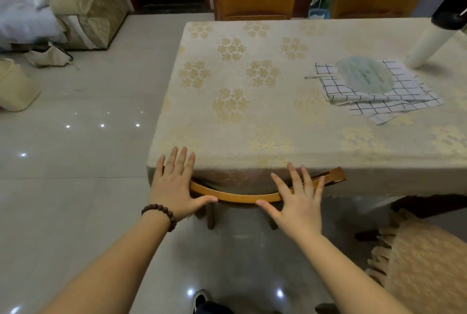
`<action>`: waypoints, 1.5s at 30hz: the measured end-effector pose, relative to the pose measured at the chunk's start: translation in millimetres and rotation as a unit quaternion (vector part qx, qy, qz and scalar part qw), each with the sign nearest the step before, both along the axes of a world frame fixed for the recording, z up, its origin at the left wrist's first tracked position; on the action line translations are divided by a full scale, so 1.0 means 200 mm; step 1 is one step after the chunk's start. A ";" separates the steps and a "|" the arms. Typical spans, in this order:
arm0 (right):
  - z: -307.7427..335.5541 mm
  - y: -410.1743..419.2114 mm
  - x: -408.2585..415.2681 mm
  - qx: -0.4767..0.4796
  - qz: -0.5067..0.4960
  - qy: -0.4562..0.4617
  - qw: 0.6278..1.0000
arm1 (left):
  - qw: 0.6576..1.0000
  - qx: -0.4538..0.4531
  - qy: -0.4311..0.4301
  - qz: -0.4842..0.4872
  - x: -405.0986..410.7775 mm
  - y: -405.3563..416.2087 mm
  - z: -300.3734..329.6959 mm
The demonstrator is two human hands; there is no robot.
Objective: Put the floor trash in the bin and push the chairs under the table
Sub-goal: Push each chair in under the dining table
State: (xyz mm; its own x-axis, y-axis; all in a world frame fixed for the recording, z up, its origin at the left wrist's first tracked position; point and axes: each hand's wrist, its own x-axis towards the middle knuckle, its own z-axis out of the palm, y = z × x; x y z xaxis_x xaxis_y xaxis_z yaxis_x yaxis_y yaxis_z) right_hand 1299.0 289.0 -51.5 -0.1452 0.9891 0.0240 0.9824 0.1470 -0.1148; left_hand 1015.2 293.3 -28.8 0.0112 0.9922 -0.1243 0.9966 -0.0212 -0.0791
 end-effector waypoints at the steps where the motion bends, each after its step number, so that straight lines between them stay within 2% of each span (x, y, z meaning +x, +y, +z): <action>1: 0.00 0.01 0.03 0.004 0.001 0.000 1.000 | 1.000 0.010 -0.008 0.002 0.03 -0.01 -0.01; 6: 0.02 0.02 0.06 -0.001 0.001 -0.009 1.000 | 1.000 0.026 -0.017 0.004 0.07 -0.01 -0.02; 12: 0.05 0.01 0.06 -0.025 0.003 -0.041 0.999 | 1.000 -0.018 -0.002 0.012 0.08 -0.01 0.02; 16: 0.09 0.01 0.06 -0.065 0.008 -0.047 0.997 | 0.998 -0.032 -0.028 0.039 0.14 -0.06 0.06; 20: 0.15 0.00 0.09 -0.092 0.017 0.014 0.995 | 0.994 0.011 -0.063 0.086 0.29 -0.18 0.12; 24: 0.22 -0.05 0.18 -0.068 0.040 0.116 0.990 | 0.985 0.074 -0.094 0.128 0.49 -0.32 0.20; 29: 0.28 -0.15 0.27 -0.046 0.038 0.179 0.982 | 0.974 0.108 -0.137 0.147 0.69 -0.46 0.26; 37: 0.32 -0.40 0.44 -0.024 0.003 0.195 0.981 | 0.972 0.116 -0.160 0.128 0.90 -0.63 0.29; 45: 0.32 -0.79 0.64 -0.011 -0.051 0.172 0.984 | 0.979 0.094 -0.169 0.072 1.12 -0.90 0.29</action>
